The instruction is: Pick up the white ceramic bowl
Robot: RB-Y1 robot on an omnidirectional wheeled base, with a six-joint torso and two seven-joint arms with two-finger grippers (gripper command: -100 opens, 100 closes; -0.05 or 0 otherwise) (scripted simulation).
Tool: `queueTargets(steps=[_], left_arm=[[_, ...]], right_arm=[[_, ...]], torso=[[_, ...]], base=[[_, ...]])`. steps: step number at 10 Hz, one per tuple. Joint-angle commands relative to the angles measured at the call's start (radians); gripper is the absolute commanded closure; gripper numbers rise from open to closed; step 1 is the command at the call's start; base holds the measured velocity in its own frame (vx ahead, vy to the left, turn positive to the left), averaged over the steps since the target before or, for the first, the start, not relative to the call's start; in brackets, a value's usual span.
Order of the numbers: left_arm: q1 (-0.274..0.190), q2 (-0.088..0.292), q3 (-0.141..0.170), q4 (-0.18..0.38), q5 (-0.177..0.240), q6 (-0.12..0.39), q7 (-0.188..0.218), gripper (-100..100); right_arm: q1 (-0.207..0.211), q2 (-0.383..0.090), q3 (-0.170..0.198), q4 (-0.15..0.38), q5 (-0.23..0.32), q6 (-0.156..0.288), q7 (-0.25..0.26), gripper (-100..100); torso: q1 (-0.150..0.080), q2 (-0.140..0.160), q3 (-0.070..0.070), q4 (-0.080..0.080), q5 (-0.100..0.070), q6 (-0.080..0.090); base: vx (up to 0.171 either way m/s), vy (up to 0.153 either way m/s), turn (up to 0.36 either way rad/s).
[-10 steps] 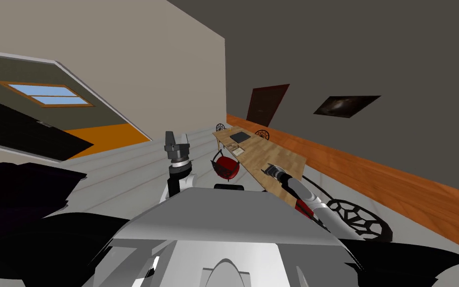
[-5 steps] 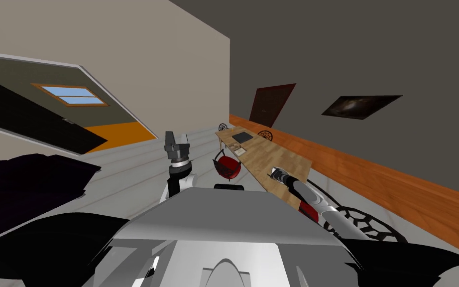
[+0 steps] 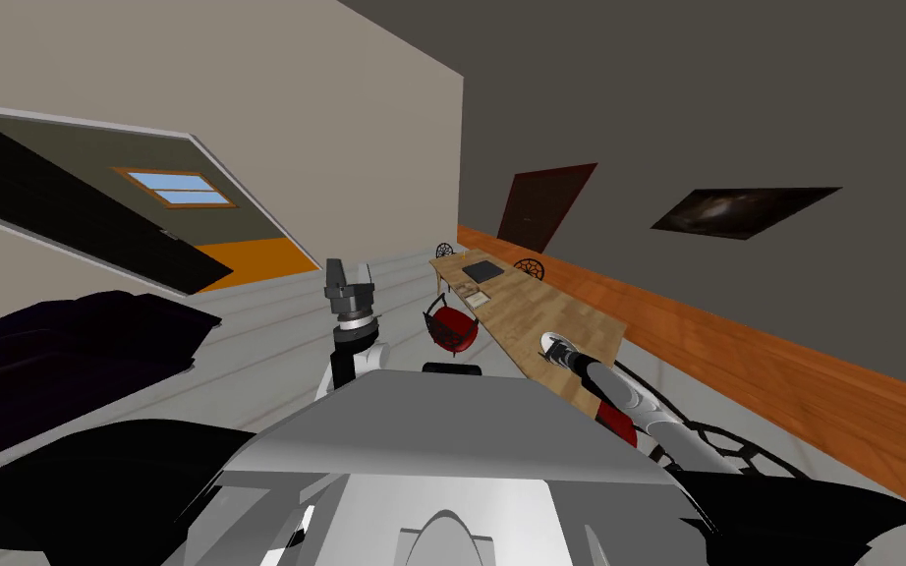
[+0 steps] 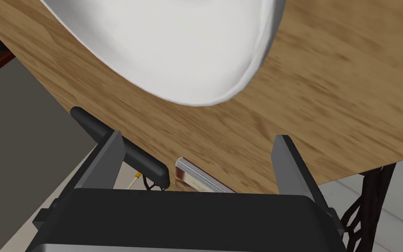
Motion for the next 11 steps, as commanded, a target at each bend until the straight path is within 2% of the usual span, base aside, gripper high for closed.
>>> queueTargets(steps=[1,2,5,7,8,9,10,11], left_arm=[[0.0,0.0,0.0,0.0,0.0,0.0,0.0,0],[0.0,0.0,0.0,0.0,0.0,0.0,0.0,0],[0.0,0.0,0.0,0.0,0.0,0.0,0.0,0],[0.0,0.0,0.0,0.0,0.0,0.0,0.0,0],[0.0,0.0,0.0,0.0,0.0,0.0,0.0,0],[0.0,0.0,0.0,0.0,0.0,0.0,0.0,0],[0.0,0.0,0.0,0.0,0.0,0.0,0.0,0],[0.0,0.0,0.0,0.0,0.0,0.0,0.0,0]], right_arm=[[0.004,-0.01,-0.005,-0.004,0.05,-0.013,-0.032,-100],[0.004,-0.01,-0.005,-0.004,0.054,-0.013,-0.032,-100],[0.023,-0.03,0.001,0.064,0.114,-0.027,-0.03,-100],[0.043,-0.025,0.017,0.1,0.137,-0.04,-0.029,-100],[0.034,-0.023,0.013,0.085,0.143,-0.035,-0.04,-100],[0.037,-0.022,0.014,0.087,0.143,-0.036,-0.039,0],[0.072,-0.038,0.042,0.093,0.093,0.014,0.011,-100],[0.072,-0.038,0.042,0.093,0.049,0.036,0.047,-100]], torso=[[0.0,0.0,0.0,0.0,0.0,0.0],[0.0,0.0,0.0,0.0,0.0,0.0],[0.0,0.0,0.0,0.0,0.0,0.0],[0.0,0.0,0.0,0.0,0.0,0.0],[0.0,0.001,0.0,0.0,0.0,0.0],[0.0,0.0,0.0,0.0,0.0,0.0],[0.001,-0.001,-0.001,0.0,0.0,0.0],[-0.001,0.004,0.002,0.001,0.0,-0.001]], base=[[-0.018,-0.007,0.048],[-0.006,-0.005,-0.01],[-0.016,-0.004,0.086],[-0.026,-0.005,0.053],[-0.011,-0.001,0.003],[0.0,0.0,0.0],[-0.112,-0.037,0.383],[-0.123,-0.058,0.453]])
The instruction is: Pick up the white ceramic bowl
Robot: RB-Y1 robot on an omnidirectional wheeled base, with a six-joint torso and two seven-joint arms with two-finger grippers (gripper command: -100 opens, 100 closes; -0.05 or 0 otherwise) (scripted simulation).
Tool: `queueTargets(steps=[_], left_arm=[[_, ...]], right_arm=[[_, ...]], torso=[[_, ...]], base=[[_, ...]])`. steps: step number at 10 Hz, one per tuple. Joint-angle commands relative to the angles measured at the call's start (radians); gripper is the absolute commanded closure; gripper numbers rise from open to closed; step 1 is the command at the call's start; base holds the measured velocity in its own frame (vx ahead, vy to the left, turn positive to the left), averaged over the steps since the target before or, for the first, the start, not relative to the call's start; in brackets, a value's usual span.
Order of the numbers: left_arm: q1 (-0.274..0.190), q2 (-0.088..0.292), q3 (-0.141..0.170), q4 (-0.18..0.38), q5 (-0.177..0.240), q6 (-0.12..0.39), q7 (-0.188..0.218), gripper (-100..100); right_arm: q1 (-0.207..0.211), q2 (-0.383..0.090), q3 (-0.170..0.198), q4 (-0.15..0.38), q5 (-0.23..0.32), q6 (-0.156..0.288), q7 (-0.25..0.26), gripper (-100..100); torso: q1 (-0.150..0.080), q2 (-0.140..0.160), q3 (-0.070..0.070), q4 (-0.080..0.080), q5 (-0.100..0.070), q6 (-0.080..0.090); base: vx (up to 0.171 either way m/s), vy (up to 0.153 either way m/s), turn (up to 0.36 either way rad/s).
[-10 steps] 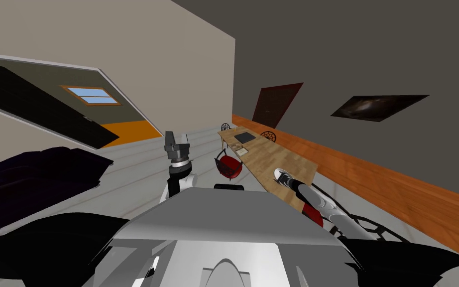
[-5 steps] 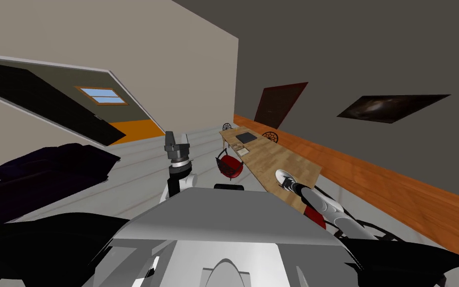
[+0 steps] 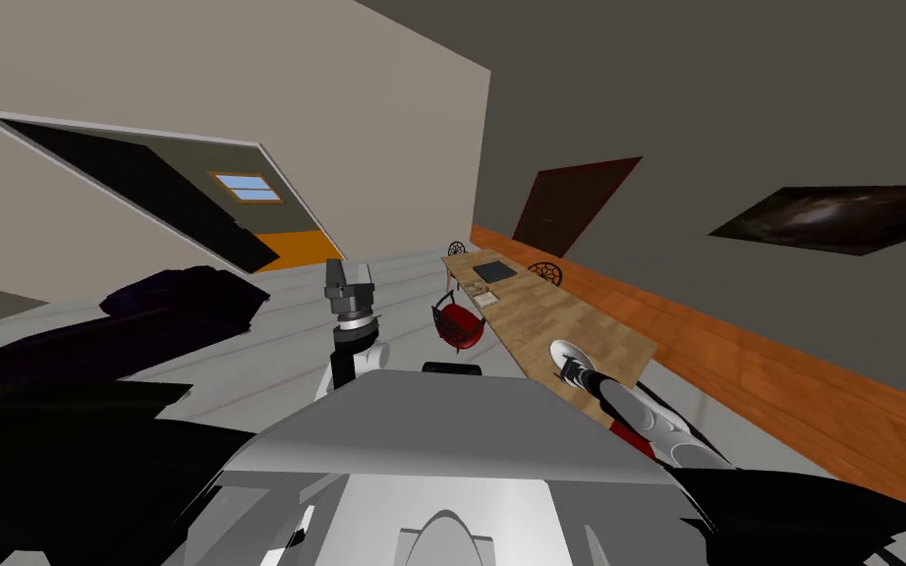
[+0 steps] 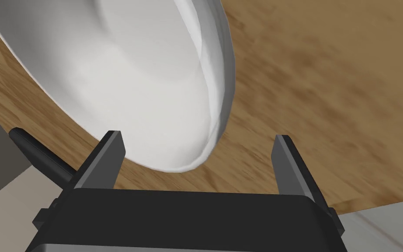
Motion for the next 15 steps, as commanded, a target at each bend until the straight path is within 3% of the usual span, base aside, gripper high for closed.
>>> queueTargets(steps=[1,4,5,7,10,11,12,13,15], left_arm=[[0.0,0.0,0.0,0.0,0.0,0.0,0.0,0],[0.0,0.0,0.0,0.0,0.0,0.0,0.0,0],[0.0,0.0,0.0,0.0,0.0,0.0,0.0,0],[0.0,0.0,0.0,0.0,0.0,0.0,0.0,0],[0.0,0.0,0.0,0.0,0.0,0.0,0.0,0],[0.0,0.0,0.0,0.0,0.0,0.0,0.0,0],[0.0,0.0,0.0,0.0,0.0,0.0,0.0,0],[0.0,0.0,0.0,0.0,0.0,0.0,0.0,0],[0.0,0.0,0.0,0.0,0.0,0.0,0.0,0]], right_arm=[[0.007,-0.001,0.003,-0.006,-0.05,0.019,0.04,-100],[0.007,-0.001,0.003,-0.006,-0.13,0.019,0.04,-100],[0.043,-0.016,0.031,0.001,-0.16,0.069,0.089,-100],[0.043,-0.016,0.031,0.001,-0.235,0.09,0.149,-100],[0.043,-0.016,0.031,0.001,-0.327,0.09,0.149,-100],[0.043,-0.016,0.031,0.001,-0.335,0.09,0.149,-100],[0.079,-0.032,0.059,0.007,-0.376,0.14,0.2,-100],[0.079,-0.032,0.059,0.007,-0.397,0.162,0.216,-100],[0.079,-0.032,0.059,0.007,-0.45,0.162,0.258,-100]], torso=[[0.0,0.0,0.0,0.0,0.0,0.0],[0.003,-0.007,-0.004,-0.002,0.0,0.001],[0.003,-0.007,-0.004,-0.002,0.001,0.001],[0.0,-0.001,-0.001,0.0,0.0,0.0],[0.002,-0.007,-0.004,-0.001,0.0,0.001],[0.003,-0.007,-0.004,-0.002,0.001,0.001],[0.003,-0.008,-0.004,-0.002,0.001,0.001],[0.001,-0.002,-0.002,-0.001,0.0,0.0],[0.0,-0.002,-0.001,0.0,0.0,0.002]], base=[[-0.044,-0.045,0.106],[0.007,-0.003,-0.023],[-0.082,-0.024,0.375],[-0.09,-0.048,0.274],[-0.001,0.0,-0.015],[0.008,0.007,0.001],[-0.108,-0.035,0.352],[-0.137,-0.045,0.408],[-0.03,-0.017,0.07]])
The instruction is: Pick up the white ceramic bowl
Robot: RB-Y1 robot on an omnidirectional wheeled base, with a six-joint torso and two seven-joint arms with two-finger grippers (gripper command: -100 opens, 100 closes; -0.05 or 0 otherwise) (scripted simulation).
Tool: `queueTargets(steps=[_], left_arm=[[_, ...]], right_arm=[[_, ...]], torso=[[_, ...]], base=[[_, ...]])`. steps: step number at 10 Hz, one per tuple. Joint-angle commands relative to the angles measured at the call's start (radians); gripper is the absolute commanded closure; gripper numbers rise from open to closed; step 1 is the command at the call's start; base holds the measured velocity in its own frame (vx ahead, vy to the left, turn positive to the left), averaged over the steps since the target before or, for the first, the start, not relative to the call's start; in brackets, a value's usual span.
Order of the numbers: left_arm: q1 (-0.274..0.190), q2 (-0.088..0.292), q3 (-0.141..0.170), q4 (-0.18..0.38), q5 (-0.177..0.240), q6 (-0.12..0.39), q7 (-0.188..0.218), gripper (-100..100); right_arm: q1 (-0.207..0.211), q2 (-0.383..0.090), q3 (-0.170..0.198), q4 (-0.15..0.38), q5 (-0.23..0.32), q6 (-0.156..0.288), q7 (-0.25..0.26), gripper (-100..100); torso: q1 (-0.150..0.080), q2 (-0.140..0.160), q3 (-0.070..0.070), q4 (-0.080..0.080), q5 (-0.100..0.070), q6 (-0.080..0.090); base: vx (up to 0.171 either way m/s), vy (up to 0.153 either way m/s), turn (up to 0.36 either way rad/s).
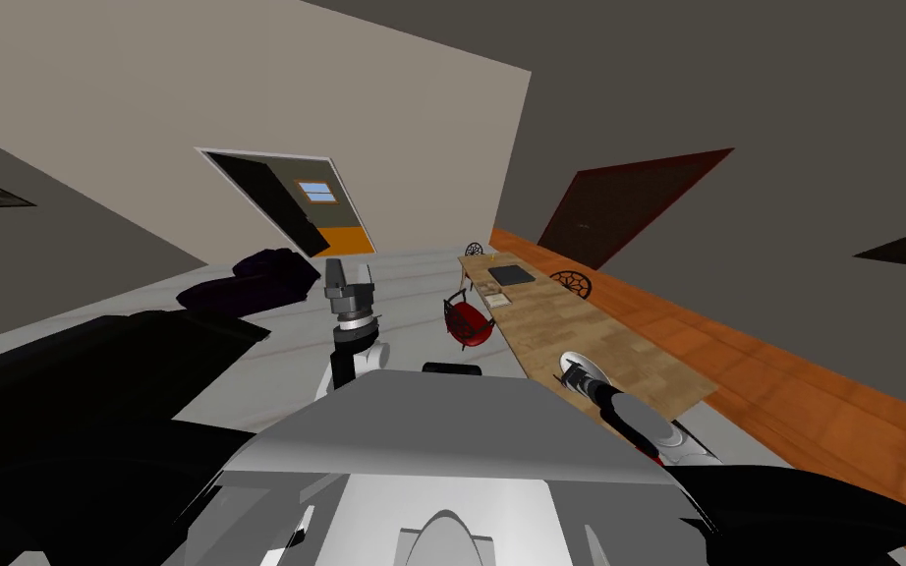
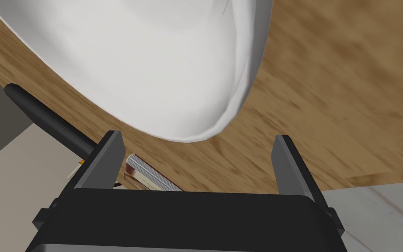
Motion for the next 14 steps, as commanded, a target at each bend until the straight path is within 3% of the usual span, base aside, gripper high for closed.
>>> queueTargets(steps=[1,3,4,5,7,10,11,12,14], left_arm=[[0.0,0.0,0.0,0.0,0.0,0.0,0.0,0],[0.0,0.0,0.0,0.0,0.0,0.0,0.0,0],[0.0,0.0,0.0,0.0,0.0,0.0,0.0,0],[0.0,0.0,0.0,0.0,0.0,0.0,0.0,0],[0.0,0.0,0.0,0.0,0.0,0.0,0.0,0],[0.0,0.0,0.0,0.0,0.0,0.0,0.0,0],[0.0,0.0,0.0,0.0,0.0,0.0,0.0,0],[0.0,0.0,0.0,0.0,0.0,0.0,0.0,0],[0.0,0.0,0.0,0.0,0.0,0.0,0.0,0]], right_arm=[[0.001,0.0,-0.001,0.0,-0.05,0.0,0.019,-100],[0.001,0.0,-0.001,0.0,-0.109,0.0,0.019,-100],[0.037,-0.015,0.028,0.006,-0.14,0.05,0.07,-100],[0.037,-0.015,0.028,0.006,-0.165,0.071,0.084,-100],[0.037,-0.015,0.028,0.006,-0.229,0.071,0.128,-100],[0.037,-0.015,0.028,0.006,-0.314,0.071,0.128,-100],[0.073,-0.031,0.056,0.013,-0.346,0.123,0.176,-100],[0.073,-0.031,0.056,0.013,-0.375,0.143,0.199,-100],[0.073,-0.031,0.056,0.013,-0.434,0.143,0.236,-100]], torso=[[0.0,0.0,0.0,0.0,0.0,0.0],[0.001,-0.002,-0.001,-0.001,0.0,0.0],[0.001,-0.002,-0.001,-0.001,0.0,0.0],[0.0,0.002,0.001,0.0,0.0,-0.002],[-0.001,0.004,0.002,0.001,0.0,0.0],[0.001,-0.002,-0.001,0.0,0.0,0.0],[0.001,-0.002,-0.001,-0.001,0.0,0.0],[0.0,0.003,0.001,0.0,0.0,-0.001],[-0.001,0.003,0.002,0.001,0.0,0.0]], base=[[0.016,0.004,-0.025],[0.011,0.005,0.0],[-0.086,-0.02,0.405],[-0.122,-0.031,0.457],[-0.049,-0.014,0.017],[0.007,0.004,-0.006],[-0.1,-0.01,0.314],[-0.129,-0.022,0.394],[-0.039,-0.014,0.099]])
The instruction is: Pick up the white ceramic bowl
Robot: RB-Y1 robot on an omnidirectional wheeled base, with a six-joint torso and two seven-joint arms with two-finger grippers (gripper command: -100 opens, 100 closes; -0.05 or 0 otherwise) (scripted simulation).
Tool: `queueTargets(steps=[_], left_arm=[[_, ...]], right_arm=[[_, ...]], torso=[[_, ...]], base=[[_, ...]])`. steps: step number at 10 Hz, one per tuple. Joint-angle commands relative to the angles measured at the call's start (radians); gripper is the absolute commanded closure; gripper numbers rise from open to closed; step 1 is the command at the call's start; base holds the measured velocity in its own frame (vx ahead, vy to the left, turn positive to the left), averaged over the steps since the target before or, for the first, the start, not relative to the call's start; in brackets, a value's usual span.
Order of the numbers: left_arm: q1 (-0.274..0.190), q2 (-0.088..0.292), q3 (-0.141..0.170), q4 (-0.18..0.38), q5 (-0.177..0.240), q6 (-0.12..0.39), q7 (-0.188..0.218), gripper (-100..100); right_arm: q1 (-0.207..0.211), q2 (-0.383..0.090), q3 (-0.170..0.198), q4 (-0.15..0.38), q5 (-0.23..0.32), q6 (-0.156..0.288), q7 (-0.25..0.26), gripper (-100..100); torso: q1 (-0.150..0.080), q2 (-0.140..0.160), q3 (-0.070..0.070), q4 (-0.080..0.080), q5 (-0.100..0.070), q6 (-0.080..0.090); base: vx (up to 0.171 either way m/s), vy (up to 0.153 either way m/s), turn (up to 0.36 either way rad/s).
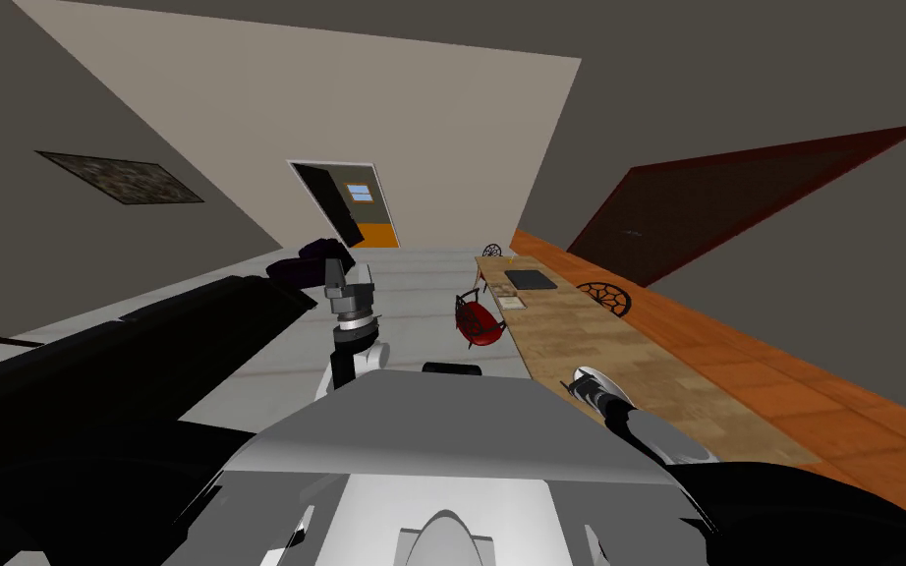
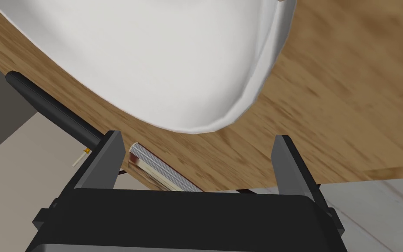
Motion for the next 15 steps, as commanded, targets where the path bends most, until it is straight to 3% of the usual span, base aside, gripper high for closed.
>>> queueTargets(steps=[1,3,4,5,7,10,11,12,13,15], left_arm=[[0.0,0.0,0.0,0.0,0.0,0.0,0.0,0],[0.0,0.0,0.0,0.0,0.0,0.0,0.0,0],[0.0,0.0,0.0,0.0,0.0,0.0,0.0,0],[0.0,0.0,0.0,0.0,0.0,0.0,0.0,0],[0.0,0.0,0.0,0.0,0.0,0.0,0.0,0],[0.0,0.0,0.0,0.0,0.0,0.0,0.0,0],[0.0,0.0,0.0,0.0,0.0,0.0,0.0,0],[0.0,0.0,0.0,0.0,0.0,0.0,0.0,0],[0.0,0.0,0.0,0.0,0.0,0.0,0.0,0],[0.0,0.0,0.0,0.0,0.0,0.0,0.0,0]], right_arm=[[0.001,0.001,-0.002,0.001,-0.05,-0.001,0.012,-100],[0.001,0.001,-0.002,0.001,-0.104,-0.001,0.012,-100],[0.036,-0.015,0.026,0.007,-0.137,0.049,0.062,-100],[0.036,-0.015,0.026,0.007,-0.169,0.07,0.078,-100],[0.036,-0.015,0.026,0.007,-0.23,0.07,0.121,-100],[0.036,-0.015,0.026,0.007,-0.309,0.07,0.121,-100],[0.072,-0.03,0.054,0.014,-0.345,0.12,0.171,-100],[0.072,-0.03,0.054,0.014,-0.372,0.137,0.196,-100],[0.072,-0.03,0.054,0.014,-0.403,0.141,0.224,-100],[0.072,-0.03,0.054,0.014,-0.465,0.141,0.229,-100]], torso=[[0.0,0.0,0.0,0.0,0.0,0.0],[0.001,-0.003,-0.002,-0.001,0.0,0.0],[0.001,-0.003,-0.002,-0.001,0.0,0.0],[0.002,0.002,0.001,0.0,0.0,-0.001],[-0.001,0.003,0.002,0.001,0.0,0.0],[0.0,-0.003,-0.002,-0.001,0.0,0.0],[0.0,-0.003,-0.002,-0.001,0.0,0.0],[0.0,0.002,0.001,0.0,0.0,-0.001],[0.0,0.005,0.003,0.001,0.0,-0.001],[0.0,0.0,0.0,0.0,0.0,0.0]], base=[[0.008,0.001,-0.031],[0.01,0.004,-0.001],[-0.101,0.016,0.312],[-0.13,-0.003,0.438],[-0.041,-0.019,0.08],[0.008,0.001,-0.011],[-0.102,0.002,0.316],[-0.147,-0.001,0.441],[-0.07,-0.002,0.173],[0.006,0.001,-0.028]])
